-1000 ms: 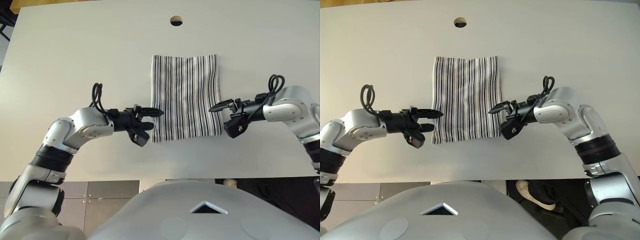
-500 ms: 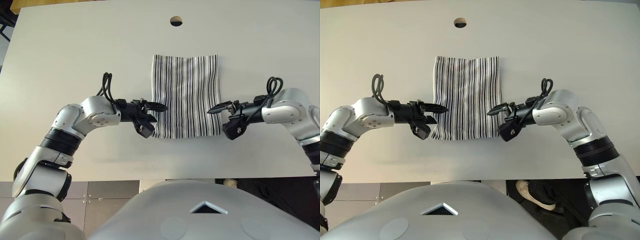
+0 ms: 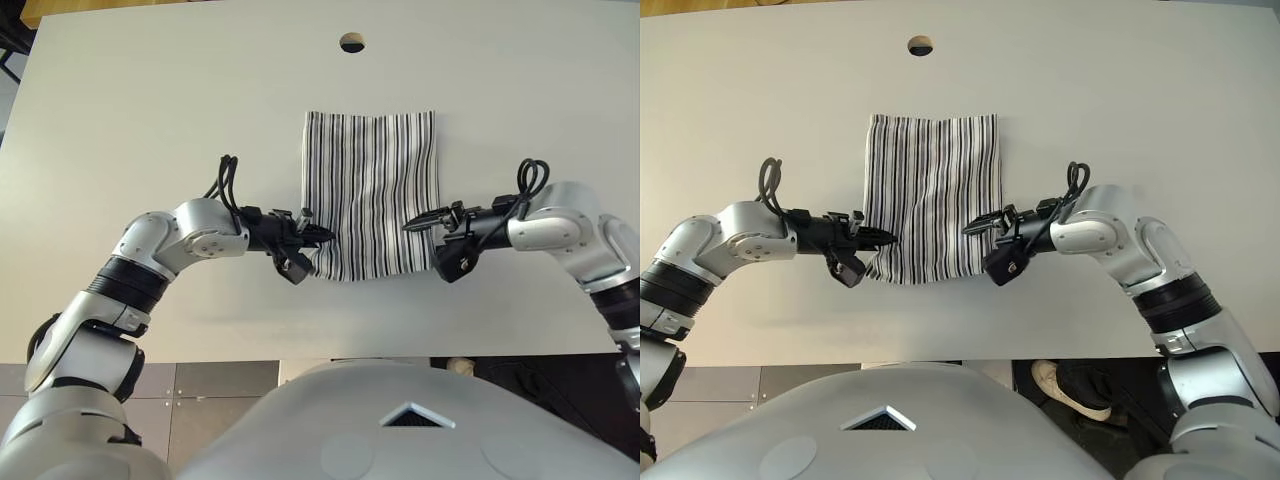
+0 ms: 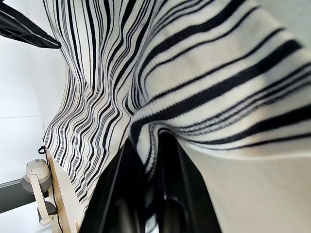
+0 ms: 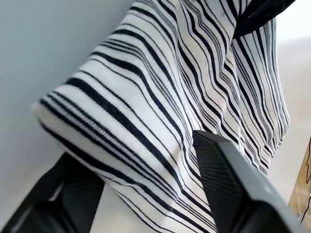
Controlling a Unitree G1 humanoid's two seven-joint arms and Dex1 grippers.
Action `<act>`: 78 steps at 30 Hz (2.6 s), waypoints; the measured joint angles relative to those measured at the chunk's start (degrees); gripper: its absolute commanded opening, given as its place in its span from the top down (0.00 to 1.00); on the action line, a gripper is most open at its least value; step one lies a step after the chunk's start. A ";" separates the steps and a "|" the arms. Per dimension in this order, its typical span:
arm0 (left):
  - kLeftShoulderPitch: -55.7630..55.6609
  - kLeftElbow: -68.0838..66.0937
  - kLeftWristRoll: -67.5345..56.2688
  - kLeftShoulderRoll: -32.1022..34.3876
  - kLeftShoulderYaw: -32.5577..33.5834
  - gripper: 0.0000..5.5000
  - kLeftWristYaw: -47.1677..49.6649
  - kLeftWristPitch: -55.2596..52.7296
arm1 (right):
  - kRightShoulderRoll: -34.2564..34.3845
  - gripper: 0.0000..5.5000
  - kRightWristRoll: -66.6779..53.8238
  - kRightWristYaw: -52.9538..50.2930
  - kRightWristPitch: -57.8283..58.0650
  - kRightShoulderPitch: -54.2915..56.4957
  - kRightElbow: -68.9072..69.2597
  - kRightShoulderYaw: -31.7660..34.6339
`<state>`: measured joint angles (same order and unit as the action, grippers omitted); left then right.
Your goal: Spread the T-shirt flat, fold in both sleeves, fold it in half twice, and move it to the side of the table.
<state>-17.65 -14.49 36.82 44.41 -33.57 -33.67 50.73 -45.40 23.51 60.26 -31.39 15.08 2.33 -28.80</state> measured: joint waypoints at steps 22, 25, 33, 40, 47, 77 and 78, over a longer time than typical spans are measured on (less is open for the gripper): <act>7.29 14.18 -6.79 6.41 0.46 0.98 -8.95 -4.03 | -1.24 0.96 -7.51 9.86 10.28 -0.29 2.79 -1.58; 11.78 19.46 -9.80 8.93 0.92 0.98 -11.16 -6.13 | -3.77 0.96 -15.38 16.55 19.54 -2.92 8.92 -1.33; 22.00 32.89 -18.81 11.86 0.70 0.98 -17.81 -13.69 | -11.82 0.96 -31.19 27.00 41.14 -7.61 24.97 0.36; 23.39 34.98 -32.26 9.73 1.95 0.98 -20.79 -23.38 | -9.21 0.96 -35.10 25.62 50.04 -3.80 20.58 1.86; 15.65 29.10 -52.83 2.00 8.29 0.98 -24.73 -41.75 | -1.47 0.96 -36.65 24.42 58.04 9.88 1.02 3.64; 1.83 -5.61 -57.57 -19.05 24.81 0.57 -24.10 -70.62 | 24.11 0.46 -26.28 6.84 57.49 45.24 -73.21 12.19; 1.50 -5.61 -57.96 -19.38 25.13 0.53 -24.05 -70.66 | 24.14 0.43 -25.75 5.15 56.53 45.24 -74.38 12.65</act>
<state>-16.16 -20.10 -21.15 25.02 -8.45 -57.72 -19.93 -21.26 -2.24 65.42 25.14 60.33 -72.05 -16.15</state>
